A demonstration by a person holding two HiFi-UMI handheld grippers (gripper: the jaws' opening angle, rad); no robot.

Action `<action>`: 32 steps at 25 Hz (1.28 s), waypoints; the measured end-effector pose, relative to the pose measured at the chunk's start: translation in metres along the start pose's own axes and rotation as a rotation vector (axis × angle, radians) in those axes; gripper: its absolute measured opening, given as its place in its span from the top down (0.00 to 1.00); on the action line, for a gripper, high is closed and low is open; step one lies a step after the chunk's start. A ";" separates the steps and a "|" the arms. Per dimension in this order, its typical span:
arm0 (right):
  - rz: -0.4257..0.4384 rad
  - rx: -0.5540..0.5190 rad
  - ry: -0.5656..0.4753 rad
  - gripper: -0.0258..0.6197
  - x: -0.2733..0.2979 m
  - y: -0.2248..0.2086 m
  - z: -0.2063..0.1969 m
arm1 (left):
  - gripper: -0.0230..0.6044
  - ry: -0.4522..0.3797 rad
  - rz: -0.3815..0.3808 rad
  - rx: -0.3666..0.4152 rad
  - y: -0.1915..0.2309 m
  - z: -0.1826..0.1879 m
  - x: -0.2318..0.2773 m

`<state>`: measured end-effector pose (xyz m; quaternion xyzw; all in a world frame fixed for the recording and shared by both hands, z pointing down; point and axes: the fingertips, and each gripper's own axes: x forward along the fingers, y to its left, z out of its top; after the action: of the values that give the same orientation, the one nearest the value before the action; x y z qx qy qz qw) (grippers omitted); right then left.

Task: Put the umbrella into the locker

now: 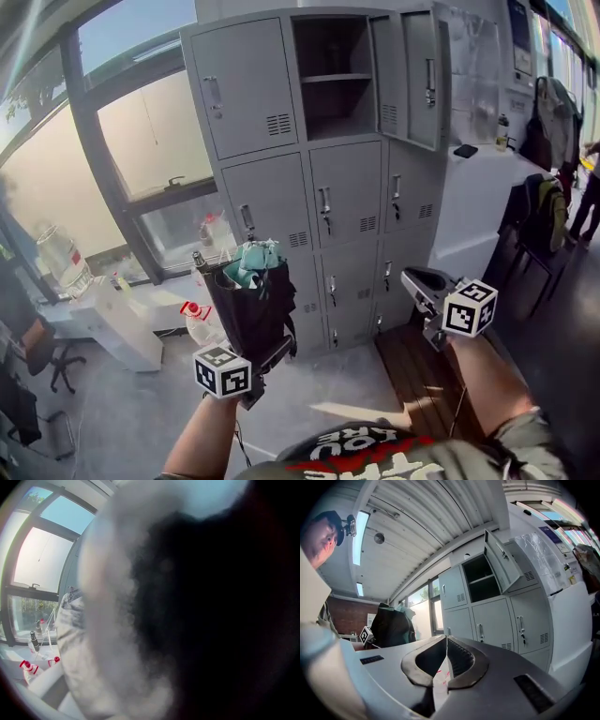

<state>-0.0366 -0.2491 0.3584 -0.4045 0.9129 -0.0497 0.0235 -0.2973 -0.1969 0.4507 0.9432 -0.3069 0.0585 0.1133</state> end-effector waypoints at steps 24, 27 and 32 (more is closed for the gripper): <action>0.321 -0.132 -0.033 0.90 0.133 -0.239 0.086 | 0.76 0.013 0.332 0.196 0.131 0.232 0.310; 0.325 -0.113 -0.021 0.90 0.141 -0.249 0.080 | 0.76 0.027 0.342 0.216 0.142 0.272 0.329; 0.334 -0.099 -0.021 0.90 0.146 -0.257 0.077 | 0.76 0.079 0.282 0.127 0.153 0.327 0.365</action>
<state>0.0610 -0.5339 0.3091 -0.2485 0.9684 0.0039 0.0210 -0.0810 -0.6053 0.2277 0.8930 -0.4272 0.1300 0.0562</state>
